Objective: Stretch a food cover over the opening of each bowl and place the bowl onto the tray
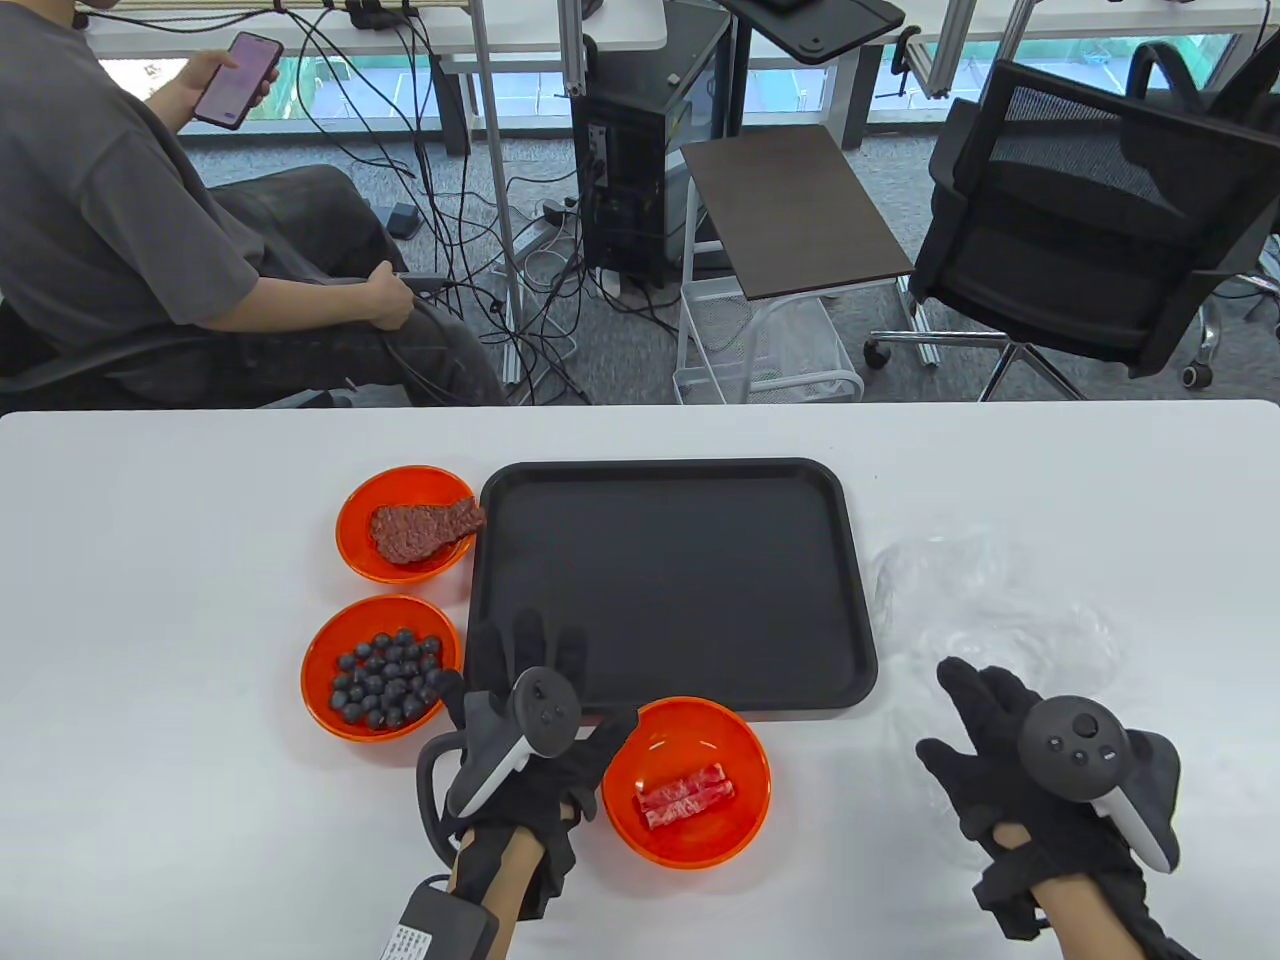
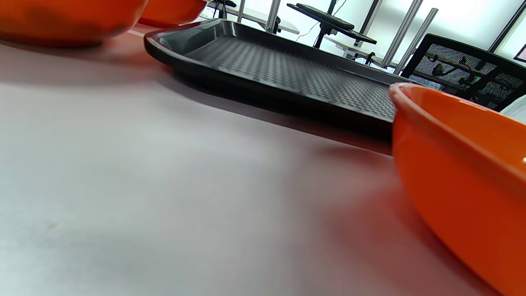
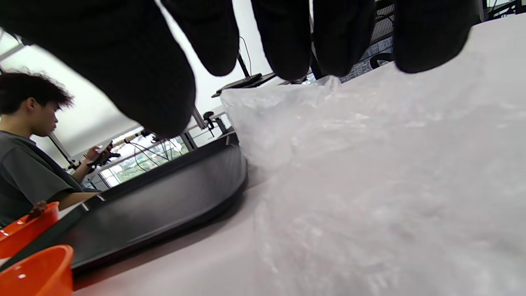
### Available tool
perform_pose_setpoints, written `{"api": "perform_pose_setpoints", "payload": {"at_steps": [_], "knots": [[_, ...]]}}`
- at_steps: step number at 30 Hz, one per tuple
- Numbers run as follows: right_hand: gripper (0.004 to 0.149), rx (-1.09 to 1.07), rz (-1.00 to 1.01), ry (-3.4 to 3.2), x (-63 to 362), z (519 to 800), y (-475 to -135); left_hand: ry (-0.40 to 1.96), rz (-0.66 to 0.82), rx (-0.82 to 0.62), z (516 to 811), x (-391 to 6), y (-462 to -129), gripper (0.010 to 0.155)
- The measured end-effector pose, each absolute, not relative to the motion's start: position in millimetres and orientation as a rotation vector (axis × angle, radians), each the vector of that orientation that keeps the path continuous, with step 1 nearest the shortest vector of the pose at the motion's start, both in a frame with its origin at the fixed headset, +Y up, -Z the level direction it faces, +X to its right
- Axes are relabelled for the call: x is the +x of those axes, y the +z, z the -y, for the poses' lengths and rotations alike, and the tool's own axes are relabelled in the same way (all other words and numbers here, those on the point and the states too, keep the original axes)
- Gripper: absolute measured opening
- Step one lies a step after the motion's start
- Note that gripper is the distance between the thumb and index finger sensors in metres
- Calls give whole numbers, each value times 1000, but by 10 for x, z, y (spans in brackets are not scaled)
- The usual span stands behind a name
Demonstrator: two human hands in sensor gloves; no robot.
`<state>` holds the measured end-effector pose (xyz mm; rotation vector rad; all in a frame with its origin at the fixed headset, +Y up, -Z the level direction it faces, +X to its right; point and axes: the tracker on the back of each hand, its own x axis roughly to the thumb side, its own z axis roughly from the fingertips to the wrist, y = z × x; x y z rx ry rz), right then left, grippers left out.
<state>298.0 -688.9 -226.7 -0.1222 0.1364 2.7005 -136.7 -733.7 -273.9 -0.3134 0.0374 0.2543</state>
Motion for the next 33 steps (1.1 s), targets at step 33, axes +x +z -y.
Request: {"api": "perform_pose_setpoints", "payload": {"at_steps": [33], "knots": [[41,250,449,2882,2170,6560,-2321,196,-87,-298,7192,-1455,-2687,91]]}}
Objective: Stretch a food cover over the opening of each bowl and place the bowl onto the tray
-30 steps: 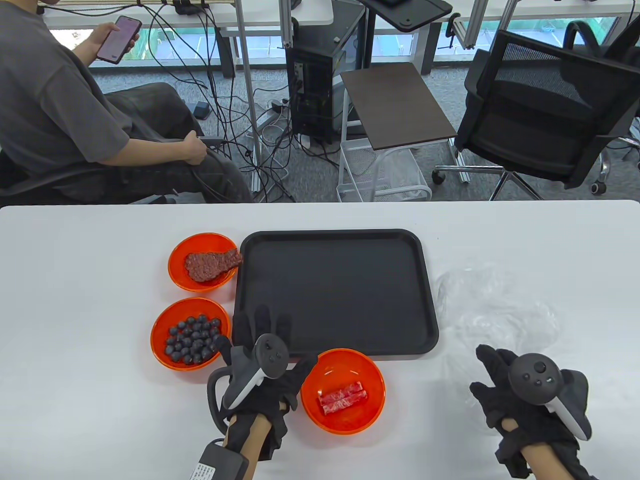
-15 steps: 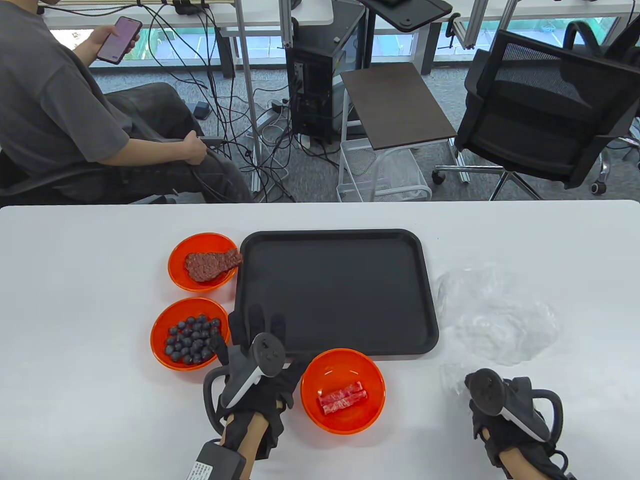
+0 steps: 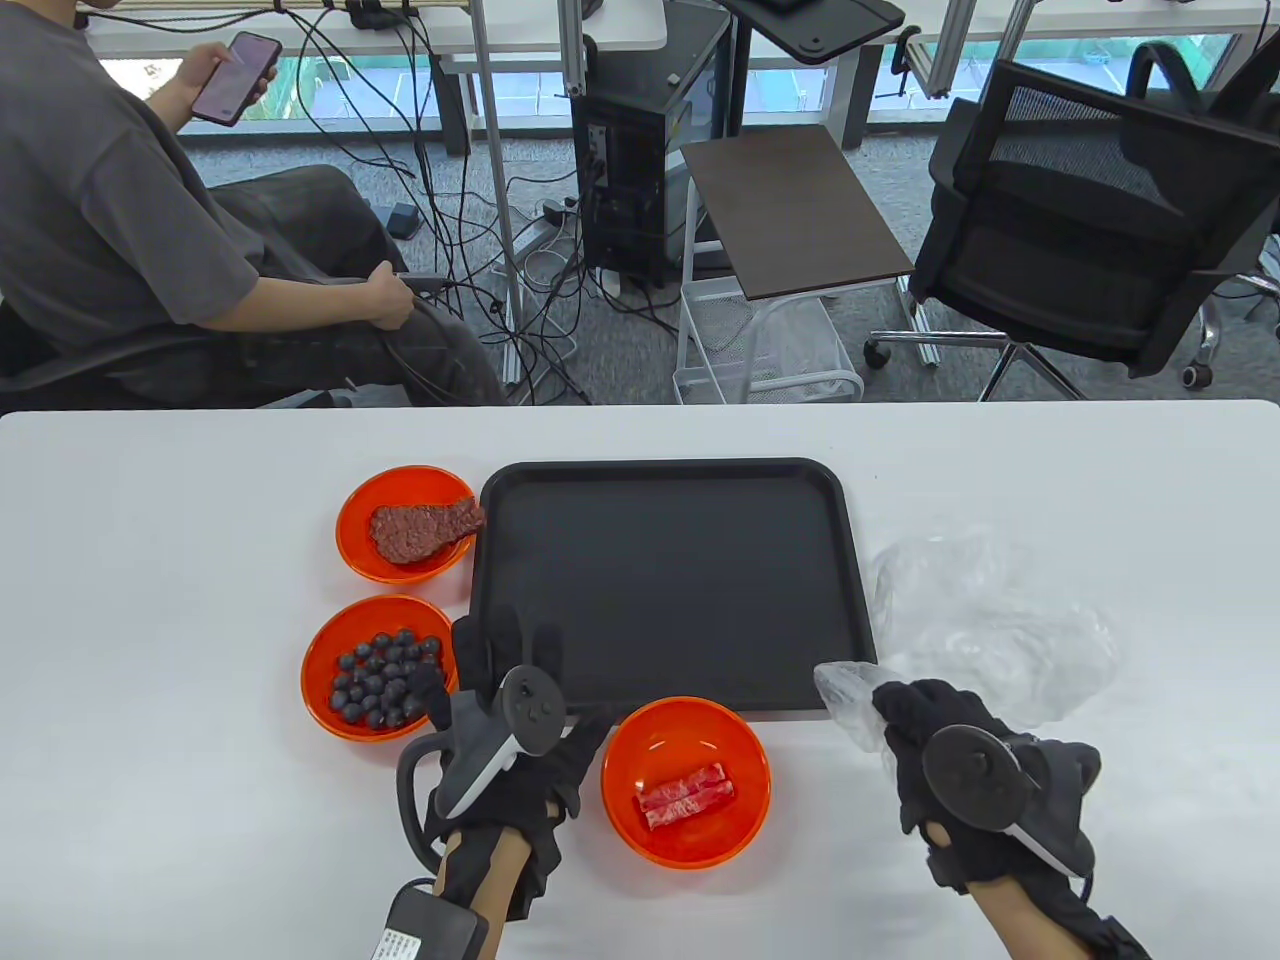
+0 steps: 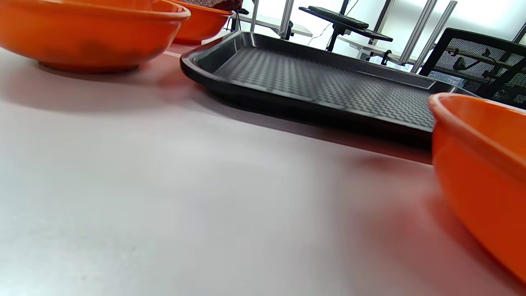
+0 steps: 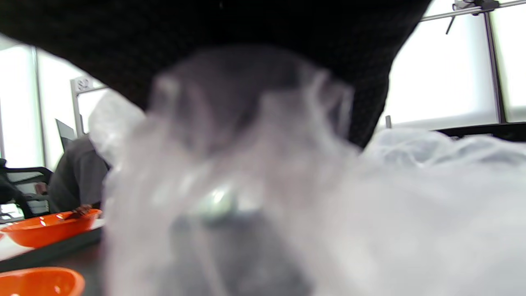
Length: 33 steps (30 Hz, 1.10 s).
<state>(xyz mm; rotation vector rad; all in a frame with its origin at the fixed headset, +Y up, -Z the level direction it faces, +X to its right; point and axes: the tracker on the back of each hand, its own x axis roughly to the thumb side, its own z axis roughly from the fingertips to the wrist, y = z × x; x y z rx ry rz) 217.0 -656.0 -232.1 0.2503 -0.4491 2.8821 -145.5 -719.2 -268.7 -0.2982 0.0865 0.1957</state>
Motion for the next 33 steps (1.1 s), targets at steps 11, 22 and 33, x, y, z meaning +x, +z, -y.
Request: {"api": "perform_pose_setpoints", "payload": {"at_steps": [11,22,33], "knots": [[39,592,599,2755,1195,6512,-2392,677,117,-107,6960,-1457,-2596,90],[43,739,681,2615,856,6607,-2300,1173,254,-301,7081,-1306,-2642,65],[67,397,365,2305,1509,6707,-2524,1241,203,-122,7003,-1510,-2607,43]]}}
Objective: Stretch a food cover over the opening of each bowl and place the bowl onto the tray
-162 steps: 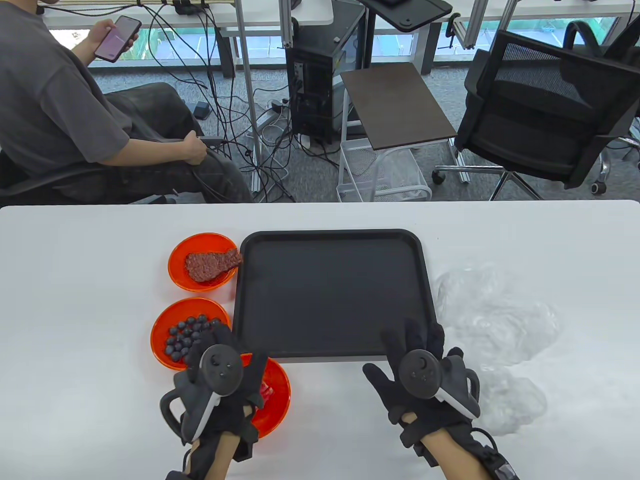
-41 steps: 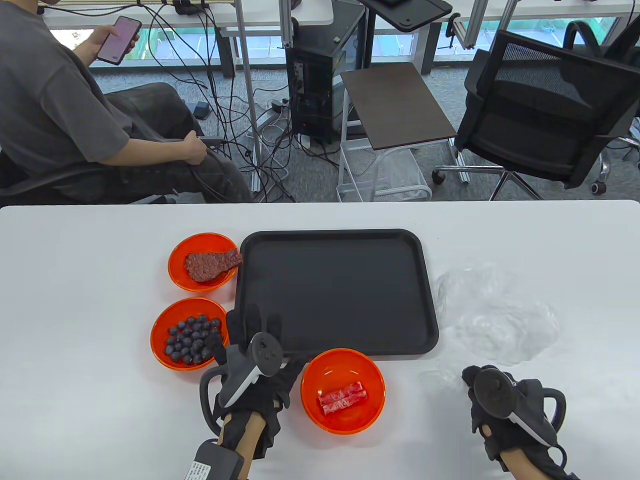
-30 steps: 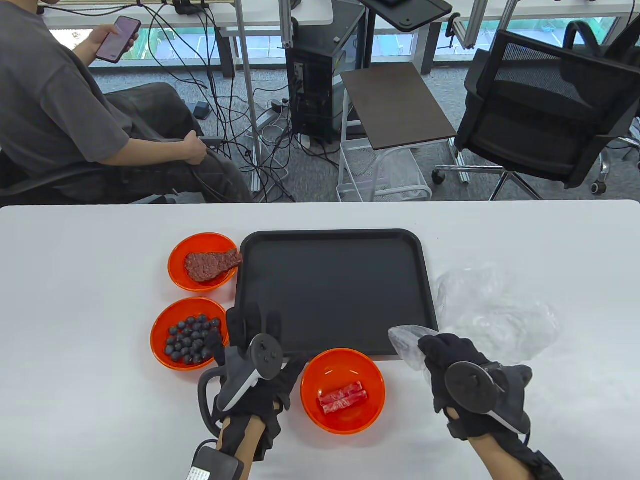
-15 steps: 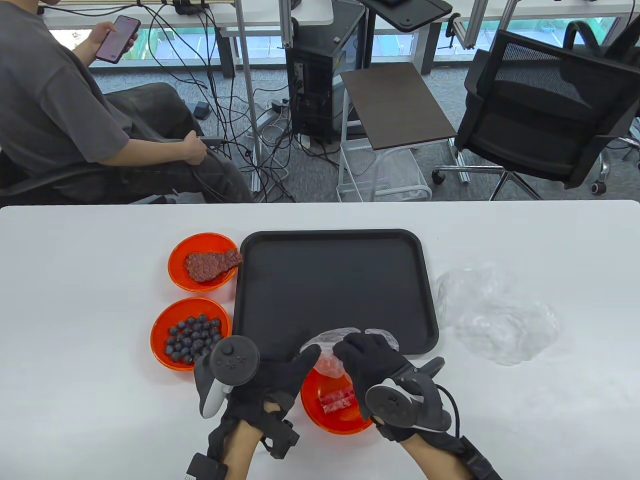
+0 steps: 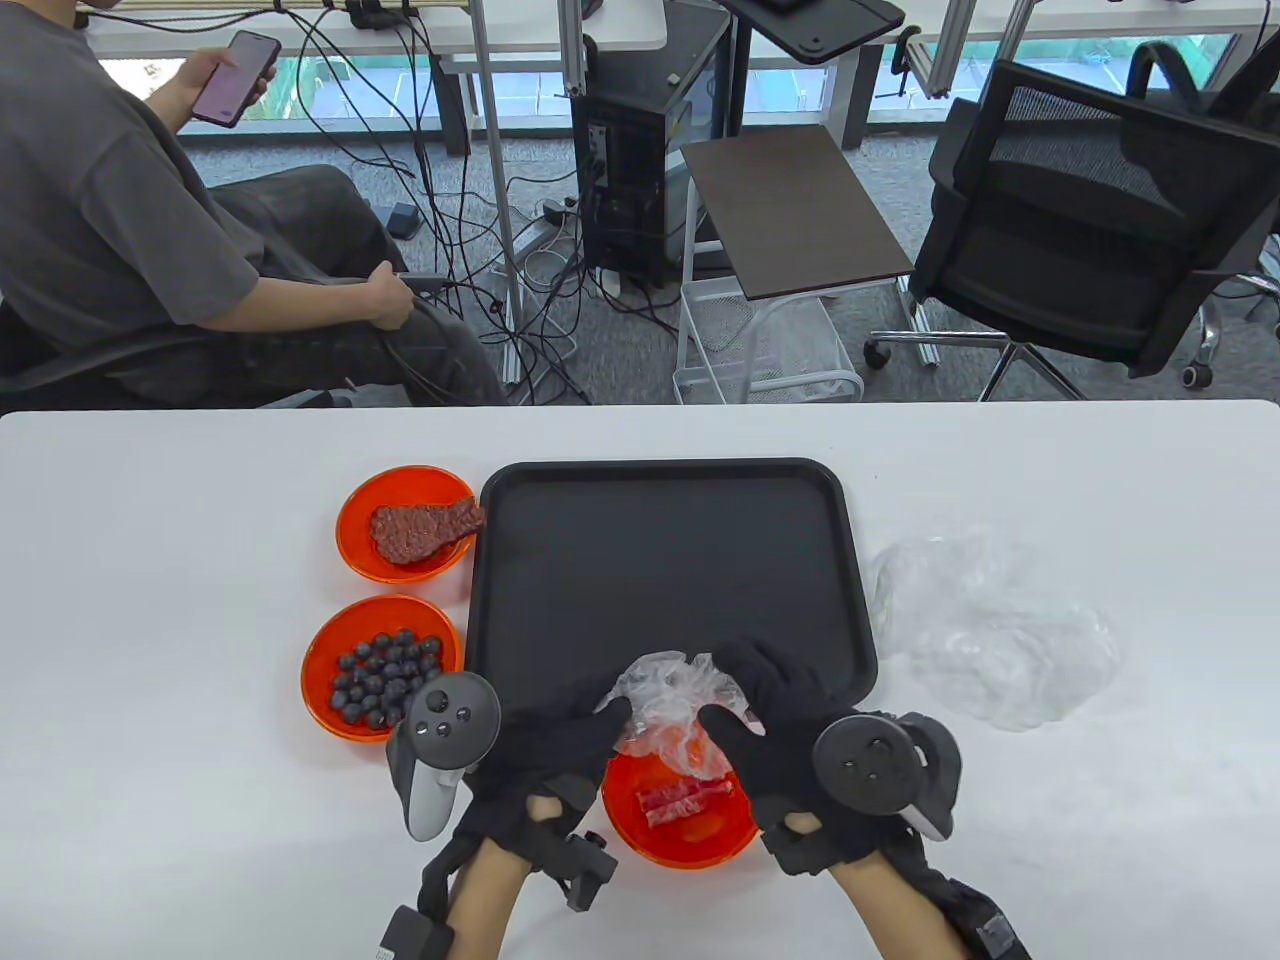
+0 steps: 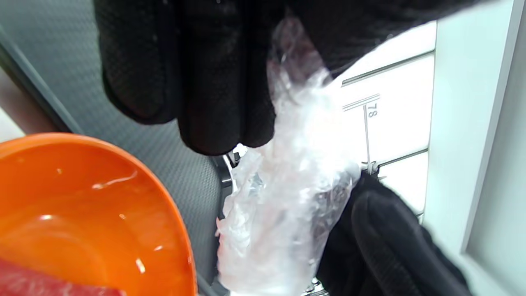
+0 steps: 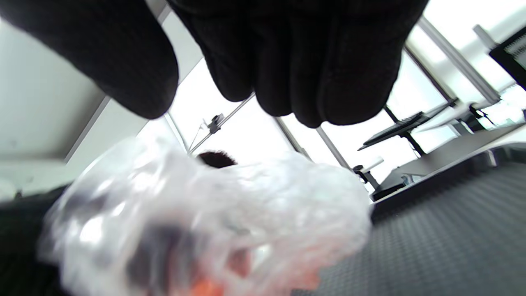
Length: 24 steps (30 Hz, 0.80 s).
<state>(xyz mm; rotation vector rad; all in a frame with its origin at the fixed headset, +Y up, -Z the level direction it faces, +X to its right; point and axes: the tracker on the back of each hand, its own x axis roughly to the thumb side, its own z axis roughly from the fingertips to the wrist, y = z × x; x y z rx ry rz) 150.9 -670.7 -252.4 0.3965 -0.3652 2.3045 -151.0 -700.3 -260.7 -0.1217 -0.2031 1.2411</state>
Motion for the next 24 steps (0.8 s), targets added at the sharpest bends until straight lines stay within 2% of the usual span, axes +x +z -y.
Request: {"api": "perform_pose_setpoints", "payload": {"at_steps": [5,9,15,18,22,24], "knots": [[57,138,272,2188,1733,6873,-2651,1327,268,-108,6969,-1597,-2588,42],[65,75,56,2027,1755,7072,-2771,1364,327,-118,6952,-1579,-2572,42],[83,301,-99,1928,1559,7117,-2782,1310,317,-108,6967,-1484,-2576,42],[86,400,-187,1870,1387,7115,-2743,1298,328,-121,6989,-1417,-2575,42],[82,422,-192,1913,1226,7114,-2705,1319,369,-184,7033,-1322,-2573,42],[68,401,-151,1945,1226,7081,-2690,1298,374,-171,7038,-1328,-2578,42]]}}
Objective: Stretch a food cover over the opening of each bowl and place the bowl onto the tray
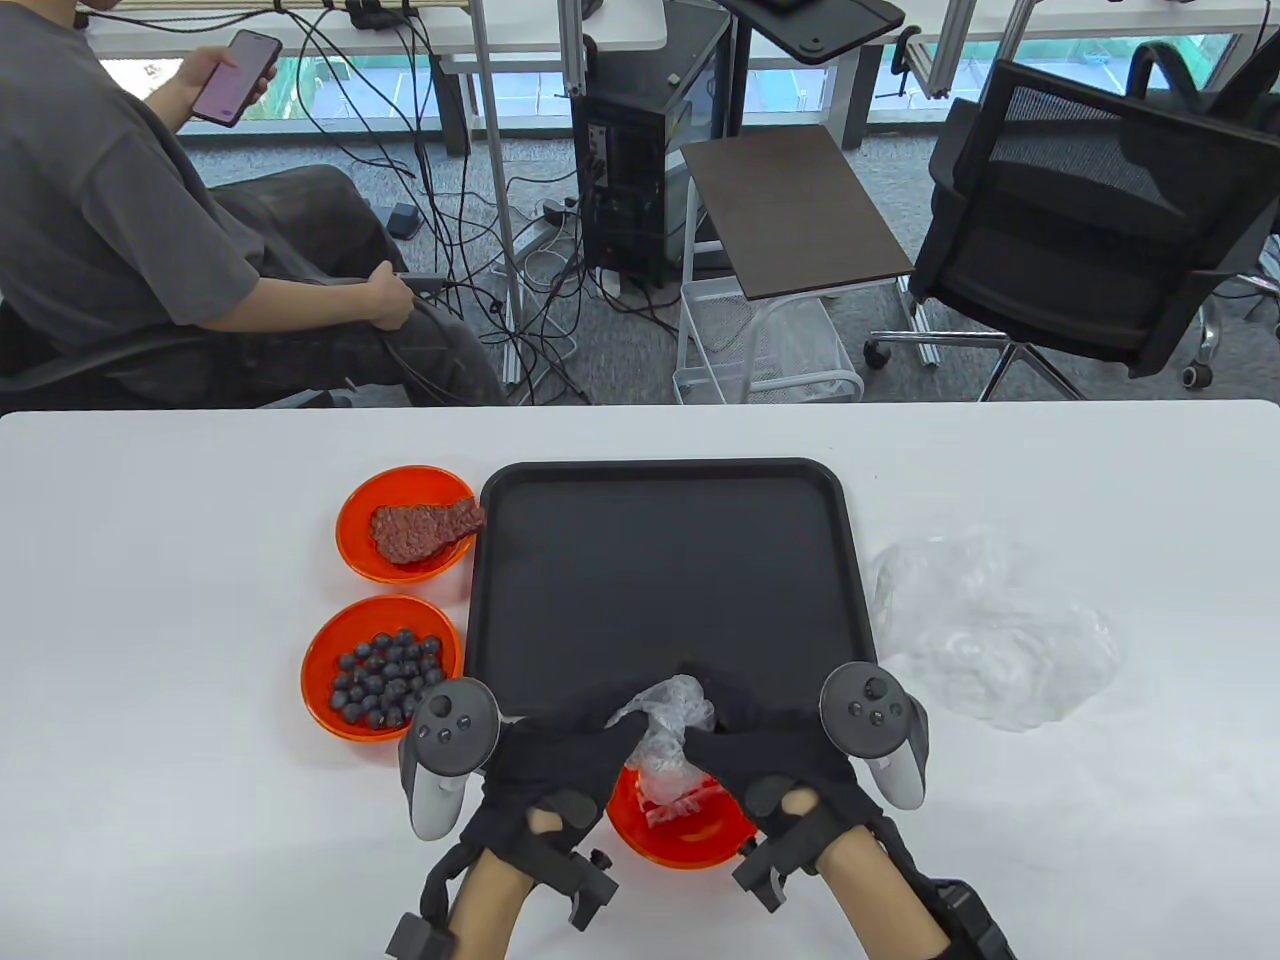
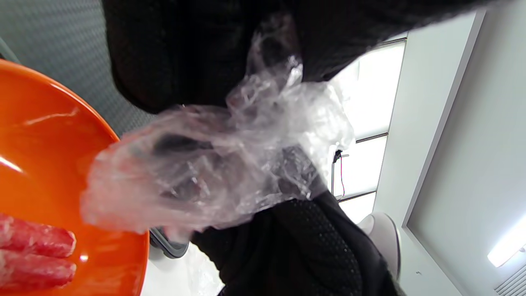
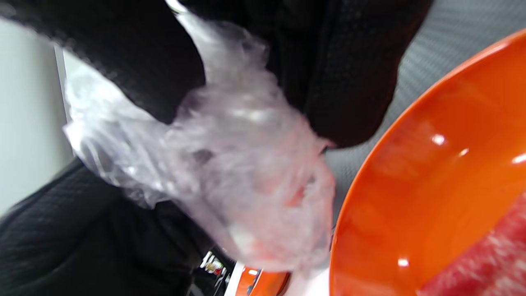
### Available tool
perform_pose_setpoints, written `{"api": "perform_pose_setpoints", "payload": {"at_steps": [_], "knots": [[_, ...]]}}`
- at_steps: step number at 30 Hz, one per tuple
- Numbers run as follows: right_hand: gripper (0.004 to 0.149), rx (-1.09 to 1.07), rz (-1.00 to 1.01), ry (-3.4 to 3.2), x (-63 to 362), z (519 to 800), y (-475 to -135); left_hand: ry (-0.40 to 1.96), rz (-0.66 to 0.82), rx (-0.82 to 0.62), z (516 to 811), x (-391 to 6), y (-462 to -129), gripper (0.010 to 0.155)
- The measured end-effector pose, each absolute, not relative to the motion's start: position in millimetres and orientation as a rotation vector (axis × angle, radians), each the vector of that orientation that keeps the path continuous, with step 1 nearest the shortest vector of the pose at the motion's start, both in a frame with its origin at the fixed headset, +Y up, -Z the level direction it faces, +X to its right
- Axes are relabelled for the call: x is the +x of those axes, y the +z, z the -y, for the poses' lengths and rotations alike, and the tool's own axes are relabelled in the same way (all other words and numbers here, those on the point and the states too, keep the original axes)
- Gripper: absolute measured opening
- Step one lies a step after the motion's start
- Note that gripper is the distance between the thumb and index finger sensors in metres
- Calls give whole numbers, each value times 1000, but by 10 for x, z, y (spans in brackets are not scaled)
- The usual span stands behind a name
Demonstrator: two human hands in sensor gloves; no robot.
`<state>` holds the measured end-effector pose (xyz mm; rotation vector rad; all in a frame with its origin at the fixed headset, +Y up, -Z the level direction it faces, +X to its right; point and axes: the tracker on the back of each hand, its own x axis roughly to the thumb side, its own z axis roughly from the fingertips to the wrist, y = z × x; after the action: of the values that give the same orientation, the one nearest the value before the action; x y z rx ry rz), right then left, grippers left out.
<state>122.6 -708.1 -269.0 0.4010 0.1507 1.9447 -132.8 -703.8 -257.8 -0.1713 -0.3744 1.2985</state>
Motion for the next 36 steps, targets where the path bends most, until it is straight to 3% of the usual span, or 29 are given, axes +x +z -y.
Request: {"api": "perform_pose_setpoints", "payload": {"at_steps": [3,5,7,12,16,19,24,28,36], "knots": [[50,373,-61,2011,1278,7034,-2673,1407,431,-247,7068,-1357,-2586,56],[46,362,-20,2016,1329,7011,-2669,1496,457,-285,7091,-1403,-2594,71],[44,377,-18,1980,1353,7000,-2664,1522,426,-270,7103,-1456,-2612,76],[42,430,-23,1963,1311,6981,-2645,1413,319,-235,7140,-1450,-2645,59],[43,470,4,2003,1218,6938,-2602,1372,446,-447,7211,-1209,-2644,94],[46,462,71,2070,1176,6886,-2546,1314,474,-500,7229,-1072,-2632,105],[45,387,154,2120,1213,6857,-2503,1324,409,-525,7230,-1039,-2615,89],[47,318,123,2030,1277,6890,-2518,1343,313,-423,7249,-1136,-2620,55],[45,319,70,2058,1321,6956,-2538,1502,193,-344,7271,-1388,-2612,47]]}}
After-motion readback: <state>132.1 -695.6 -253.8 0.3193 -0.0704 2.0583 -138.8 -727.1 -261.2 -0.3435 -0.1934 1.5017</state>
